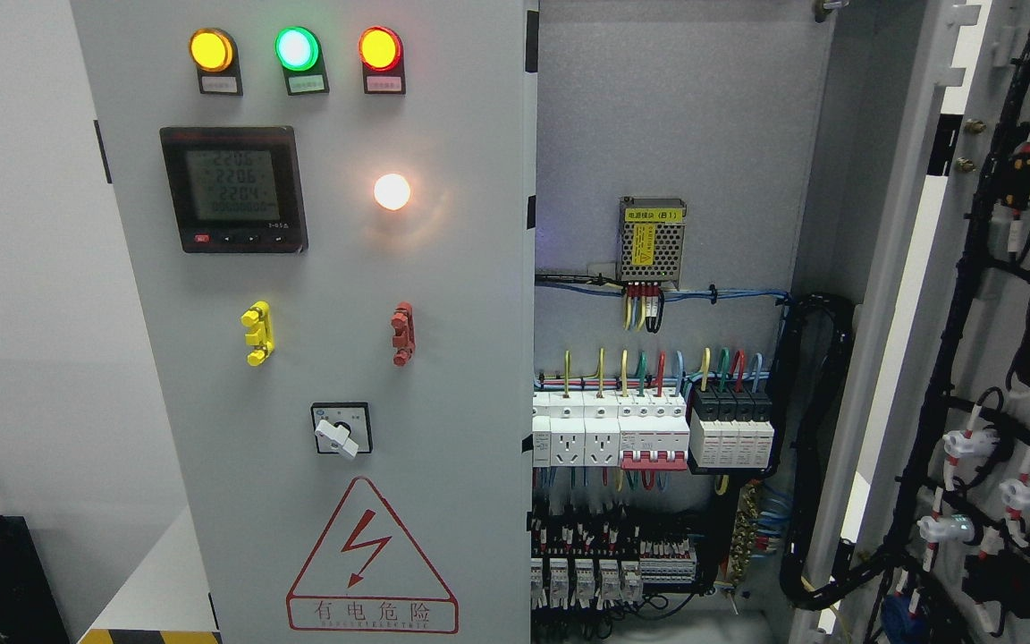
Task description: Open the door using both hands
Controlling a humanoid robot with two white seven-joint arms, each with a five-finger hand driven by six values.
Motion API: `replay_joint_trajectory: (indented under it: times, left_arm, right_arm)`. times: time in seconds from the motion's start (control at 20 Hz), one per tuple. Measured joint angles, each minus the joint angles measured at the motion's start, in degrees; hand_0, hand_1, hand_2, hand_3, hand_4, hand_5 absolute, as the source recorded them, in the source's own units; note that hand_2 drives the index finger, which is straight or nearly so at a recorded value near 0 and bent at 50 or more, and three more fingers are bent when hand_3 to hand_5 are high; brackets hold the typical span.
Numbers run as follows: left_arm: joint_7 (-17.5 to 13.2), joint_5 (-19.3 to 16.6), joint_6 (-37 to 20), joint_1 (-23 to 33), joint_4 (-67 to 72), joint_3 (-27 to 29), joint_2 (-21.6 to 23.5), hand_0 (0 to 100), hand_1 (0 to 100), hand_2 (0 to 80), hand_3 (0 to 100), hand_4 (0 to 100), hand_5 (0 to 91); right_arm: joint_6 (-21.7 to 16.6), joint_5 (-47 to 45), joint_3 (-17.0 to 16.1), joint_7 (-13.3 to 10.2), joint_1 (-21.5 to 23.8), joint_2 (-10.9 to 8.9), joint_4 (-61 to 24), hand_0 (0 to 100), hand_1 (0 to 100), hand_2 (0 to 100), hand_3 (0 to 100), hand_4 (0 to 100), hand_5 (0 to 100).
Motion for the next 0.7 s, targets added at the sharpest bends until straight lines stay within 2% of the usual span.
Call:
replay_joint_trajectory:
  times: [0.15,0.4,0.5,0.7]
  left_arm:
    - [0.00,0.00,0.00,-0.01,0.00,-0.04,-0.02,12,39,0.0,0,0,0.0]
    - [0.00,0.00,0.00,-0.03,0.00,-0.08,-0.04,12,39,0.0,0,0,0.0]
    - [0.00,0.00,0.00,-0.03,-0.01,-0.09,-0.05,12,39,0.0,0,0,0.0]
    - [0.00,0.00,0.00,-0.03,0.00,-0.11,-0.05,12,39,0.0,0,0,0.0]
  right_arm:
    - [3.60,0.00,0.30,-0.02,-5.77,0.78,-0.01,12,39,0,0,0,0]
    - [5.39,-0.42,0.84,-0.15,-13.47,1.71,1.41,12,39,0,0,0,0]
    - [5.88,-1.13,1.25,-0.15,-15.51,1.96,2.11,12,39,0,0,0,0]
    - [9.23,-2.17,2.21,-0.12,-18.93,2.36,3.46,12,39,0,0,0,0]
